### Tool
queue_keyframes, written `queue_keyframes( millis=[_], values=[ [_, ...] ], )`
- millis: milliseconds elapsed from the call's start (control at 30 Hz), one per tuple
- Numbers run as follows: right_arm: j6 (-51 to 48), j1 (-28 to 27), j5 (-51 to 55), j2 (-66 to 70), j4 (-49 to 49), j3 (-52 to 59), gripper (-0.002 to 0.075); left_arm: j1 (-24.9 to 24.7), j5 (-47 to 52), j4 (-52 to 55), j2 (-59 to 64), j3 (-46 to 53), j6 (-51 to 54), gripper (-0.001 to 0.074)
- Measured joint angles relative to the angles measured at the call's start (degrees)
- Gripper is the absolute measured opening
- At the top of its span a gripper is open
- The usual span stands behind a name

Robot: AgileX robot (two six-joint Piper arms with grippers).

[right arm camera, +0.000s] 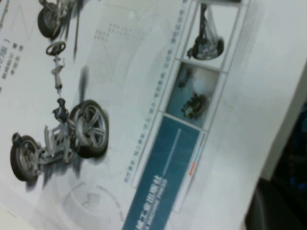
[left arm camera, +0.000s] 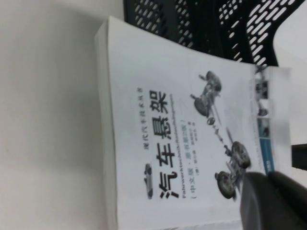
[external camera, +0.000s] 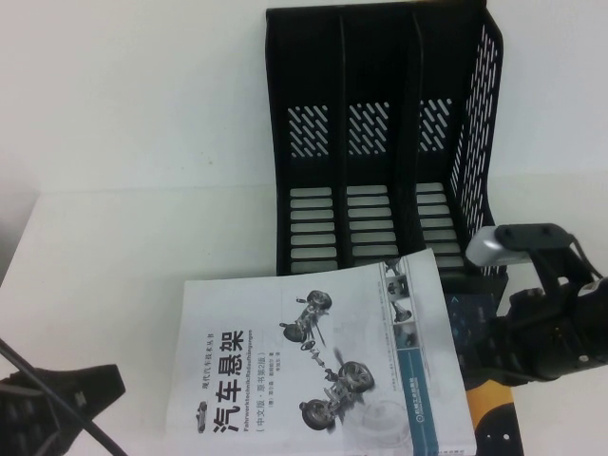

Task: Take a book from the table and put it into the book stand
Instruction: Push book with right arm

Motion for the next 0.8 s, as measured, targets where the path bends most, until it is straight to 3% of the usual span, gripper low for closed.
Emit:
queue_keyframes(
  millis=[433,800],
  values=[
    [6.9,-1.2,4.6,-5.5,-9.3,0.0,-0.0001,0.0,5.9,0.7,0.0,-0.9,-0.3,-0.0004],
    [5.3,-1.2,3.5,-1.9,-5.8,0.0,-0.0001,0.0,6.7,0.7,0.0,-0.9,-3.5,-0.0004]
  ],
)
